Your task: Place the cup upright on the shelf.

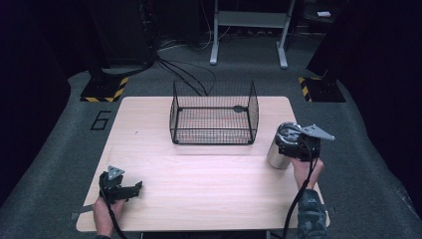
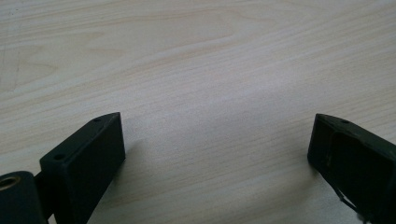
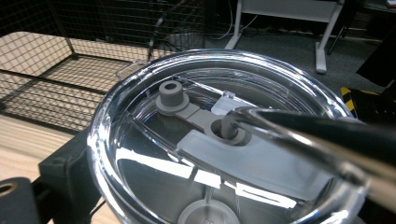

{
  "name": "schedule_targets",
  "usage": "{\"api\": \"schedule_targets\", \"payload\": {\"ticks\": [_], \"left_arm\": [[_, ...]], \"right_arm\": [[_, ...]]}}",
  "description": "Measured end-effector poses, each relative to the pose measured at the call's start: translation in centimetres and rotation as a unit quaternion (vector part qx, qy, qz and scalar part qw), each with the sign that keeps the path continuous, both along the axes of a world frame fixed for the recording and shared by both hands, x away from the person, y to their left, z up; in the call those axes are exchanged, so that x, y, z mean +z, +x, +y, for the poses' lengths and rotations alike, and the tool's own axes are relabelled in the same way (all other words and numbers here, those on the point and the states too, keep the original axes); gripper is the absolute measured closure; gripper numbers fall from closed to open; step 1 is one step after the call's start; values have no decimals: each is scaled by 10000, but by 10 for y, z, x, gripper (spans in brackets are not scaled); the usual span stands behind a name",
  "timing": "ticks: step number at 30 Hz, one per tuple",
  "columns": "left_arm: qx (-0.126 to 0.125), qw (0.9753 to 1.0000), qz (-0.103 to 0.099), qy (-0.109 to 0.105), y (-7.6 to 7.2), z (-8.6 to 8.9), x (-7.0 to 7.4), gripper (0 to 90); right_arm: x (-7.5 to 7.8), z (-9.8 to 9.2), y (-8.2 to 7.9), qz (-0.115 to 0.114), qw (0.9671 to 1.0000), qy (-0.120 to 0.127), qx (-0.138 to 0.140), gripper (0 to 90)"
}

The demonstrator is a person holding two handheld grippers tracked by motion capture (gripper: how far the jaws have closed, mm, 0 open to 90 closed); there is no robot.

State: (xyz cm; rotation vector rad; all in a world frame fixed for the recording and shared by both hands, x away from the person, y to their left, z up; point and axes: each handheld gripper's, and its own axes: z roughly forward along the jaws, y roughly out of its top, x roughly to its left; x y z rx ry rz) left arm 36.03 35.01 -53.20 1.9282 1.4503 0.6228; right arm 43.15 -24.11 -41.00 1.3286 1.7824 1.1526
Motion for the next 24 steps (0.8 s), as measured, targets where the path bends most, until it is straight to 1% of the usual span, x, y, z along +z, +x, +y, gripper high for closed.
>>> {"api": "schedule_targets", "payload": {"ticks": [7, 8, 9, 13, 16, 17, 18, 19, 20, 22, 23, 24], "left_arm": [[0, 10000, 1, -1, 0, 0, 0, 41], [18, 10000, -27, -3, 0, 0, 0, 40], [-3, 10000, 6, 1, 0, 0, 0, 41], [15, 10000, -23, 0, 0, 0, 0, 41], [1, 10000, -1, -2, 0, 0, 0, 40], [1, 10000, -1, -2, 0, 0, 0, 40], [16, 10000, -28, -2, 0, 0, 0, 40], [-2, 10000, 5, -1, 0, 0, 0, 40], [8, 10000, -15, -4, 0, 0, 0, 40], [3, 10000, -4, -3, 0, 0, 0, 41], [16, 10000, -26, -2, 0, 0, 0, 41], [-1, 10000, 1, -2, 0, 0, 0, 41]], "right_arm": [[11, 7, -6, -42, 9998, 10, 179, 35], [12, 9, -6, -48, 9998, 10, 197, 35], [14, 11, -7, -57, 9997, -1, 239, 35], [19, 19, -9, -34, 9993, -25, 373, 35], [23, 27, -11, -18, 9987, -55, 503, 35], [23, 27, -11, -18, 9987, -55, 503, 35], [24, 31, -11, -16, 9983, -67, 586, 35], [24, 31, -11, -16, 9983, -67, 586, 35], [25, 33, -12, -8, 9982, -61, 599, 35], [28, 39, -12, -1, 9975, -59, 701, 35], [28, 39, -12, -1, 9975, -59, 701, 35], [30, 44, -12, -7, 9969, -86, 782, 35]]}}
